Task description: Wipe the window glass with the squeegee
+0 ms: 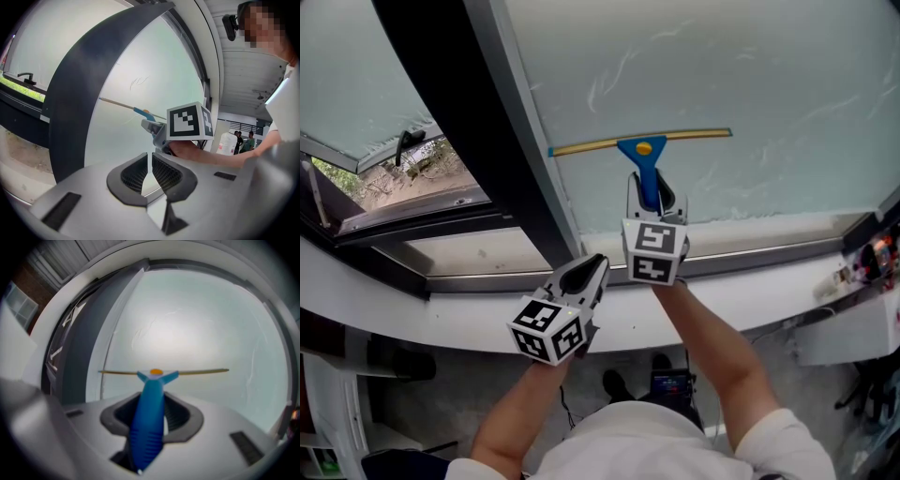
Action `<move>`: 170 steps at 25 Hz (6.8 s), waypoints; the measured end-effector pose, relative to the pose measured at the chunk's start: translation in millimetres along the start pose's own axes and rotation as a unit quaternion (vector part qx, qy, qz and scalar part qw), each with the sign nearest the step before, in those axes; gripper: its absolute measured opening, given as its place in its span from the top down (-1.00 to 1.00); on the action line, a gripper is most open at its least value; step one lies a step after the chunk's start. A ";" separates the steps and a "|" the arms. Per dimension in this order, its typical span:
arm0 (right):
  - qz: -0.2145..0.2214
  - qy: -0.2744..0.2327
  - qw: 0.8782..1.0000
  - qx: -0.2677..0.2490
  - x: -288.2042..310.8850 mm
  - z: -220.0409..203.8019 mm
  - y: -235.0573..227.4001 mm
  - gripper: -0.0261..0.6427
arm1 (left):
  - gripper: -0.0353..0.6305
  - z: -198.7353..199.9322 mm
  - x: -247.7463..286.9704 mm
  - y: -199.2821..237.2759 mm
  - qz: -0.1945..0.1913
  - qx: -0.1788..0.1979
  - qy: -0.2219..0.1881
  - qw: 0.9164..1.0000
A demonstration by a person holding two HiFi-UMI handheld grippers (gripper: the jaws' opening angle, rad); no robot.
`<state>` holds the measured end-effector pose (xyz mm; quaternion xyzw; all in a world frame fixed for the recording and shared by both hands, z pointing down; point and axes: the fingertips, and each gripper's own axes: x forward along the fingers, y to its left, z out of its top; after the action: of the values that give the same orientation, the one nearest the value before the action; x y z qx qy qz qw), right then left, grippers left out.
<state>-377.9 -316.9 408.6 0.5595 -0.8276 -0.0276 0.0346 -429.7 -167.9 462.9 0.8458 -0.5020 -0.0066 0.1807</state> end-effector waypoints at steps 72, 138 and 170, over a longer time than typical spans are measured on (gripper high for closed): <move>0.010 0.097 0.995 -0.007 -3.4 -206.1 19.8 0.47 | 0.74 -131.1 25.8 34.8 0.011 -0.063 0.113 0.991; 0.020 0.296 0.955 0.024 -35.6 -395.5 8.1 0.47 | 0.74 -193.1 45.0 53.1 0.014 -0.079 0.159 0.984; 0.053 0.316 0.945 0.062 -173.5 -269.4 -49.4 0.47 | 0.74 -145.9 24.3 -37.1 -0.069 -0.077 0.114 0.988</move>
<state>-244.0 -176.1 668.1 0.4958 -0.8027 0.2040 0.2612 -358.2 -128.9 591.9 0.8570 -0.4170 0.0390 0.3002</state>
